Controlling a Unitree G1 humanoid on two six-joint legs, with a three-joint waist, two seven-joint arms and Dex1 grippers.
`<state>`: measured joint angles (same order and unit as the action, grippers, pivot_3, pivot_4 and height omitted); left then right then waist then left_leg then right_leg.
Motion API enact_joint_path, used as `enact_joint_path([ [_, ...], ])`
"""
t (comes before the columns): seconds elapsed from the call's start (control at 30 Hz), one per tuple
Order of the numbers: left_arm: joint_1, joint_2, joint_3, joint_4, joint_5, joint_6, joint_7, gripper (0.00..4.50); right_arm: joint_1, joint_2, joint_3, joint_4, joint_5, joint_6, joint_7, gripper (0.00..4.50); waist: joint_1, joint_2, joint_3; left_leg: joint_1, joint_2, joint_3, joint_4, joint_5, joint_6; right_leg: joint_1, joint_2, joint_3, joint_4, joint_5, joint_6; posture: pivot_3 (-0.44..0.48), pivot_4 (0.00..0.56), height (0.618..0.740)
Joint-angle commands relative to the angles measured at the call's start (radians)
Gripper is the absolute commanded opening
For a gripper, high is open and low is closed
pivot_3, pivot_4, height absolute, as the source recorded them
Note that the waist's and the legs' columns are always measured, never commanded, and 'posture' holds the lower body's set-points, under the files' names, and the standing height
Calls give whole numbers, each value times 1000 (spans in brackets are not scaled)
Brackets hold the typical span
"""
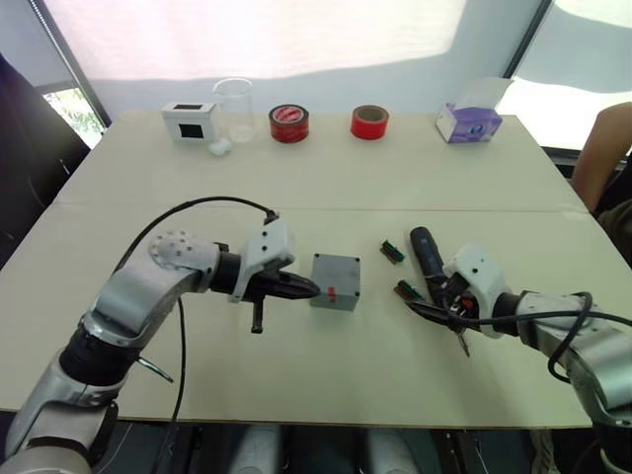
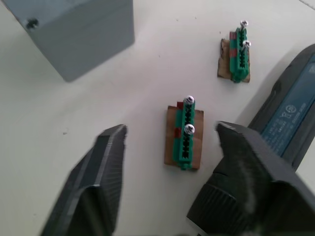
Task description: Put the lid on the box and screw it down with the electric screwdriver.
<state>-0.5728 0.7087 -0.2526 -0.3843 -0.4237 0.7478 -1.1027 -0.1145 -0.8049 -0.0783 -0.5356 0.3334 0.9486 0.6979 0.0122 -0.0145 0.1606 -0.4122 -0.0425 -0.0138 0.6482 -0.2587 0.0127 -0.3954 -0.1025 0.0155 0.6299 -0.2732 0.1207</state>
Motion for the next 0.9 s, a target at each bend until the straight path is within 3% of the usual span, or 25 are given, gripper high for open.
enact_joint_path([
  [0.03, -3, 8, 10, -49, -6, -14, 7, 0, -18, -4, 15, 16, -19, -31, -19, 2437, 0, 0, 0, 0, 0, 0, 0, 0, 0, 0, 0, 0, 0, 0, 0, 0, 150, 740],
  [0.57, -7, 4, 2, -52, -2, -18, 18, 0, -56, 10, 61, 61, -27, -54, -52, 2437, -1, 0, 0, 0, 0, 0, 0, 0, 0, 0, 2, -1, 0, 1, 3, 0, 150, 740],
  [0.7, -8, 4, -9, -42, 15, -30, 21, 0, -64, 12, 80, 78, -39, -69, -57, 1297, 0, 0, 0, 0, 0, 0, 1, 0, 0, 0, 2, -1, 0, 1, 3, 0, 150, 740],
  [0.8, -8, 4, -14, -39, 19, -37, 22, 0, -76, 16, 93, 86, -41, -70, -59, 16, -1, 0, 0, 0, 0, 0, 1, 0, 0, 0, 3, -1, 0, 1, 3, 0, 150, 740],
  [0.9, -10, 3, -13, -38, 21, -39, 22, 0, -78, 17, 96, 87, -40, -71, -59, 16, -1, 0, 0, 0, 0, 0, 1, 0, 0, 0, 3, -1, 0, 1, 3, 0, 150, 740],
])
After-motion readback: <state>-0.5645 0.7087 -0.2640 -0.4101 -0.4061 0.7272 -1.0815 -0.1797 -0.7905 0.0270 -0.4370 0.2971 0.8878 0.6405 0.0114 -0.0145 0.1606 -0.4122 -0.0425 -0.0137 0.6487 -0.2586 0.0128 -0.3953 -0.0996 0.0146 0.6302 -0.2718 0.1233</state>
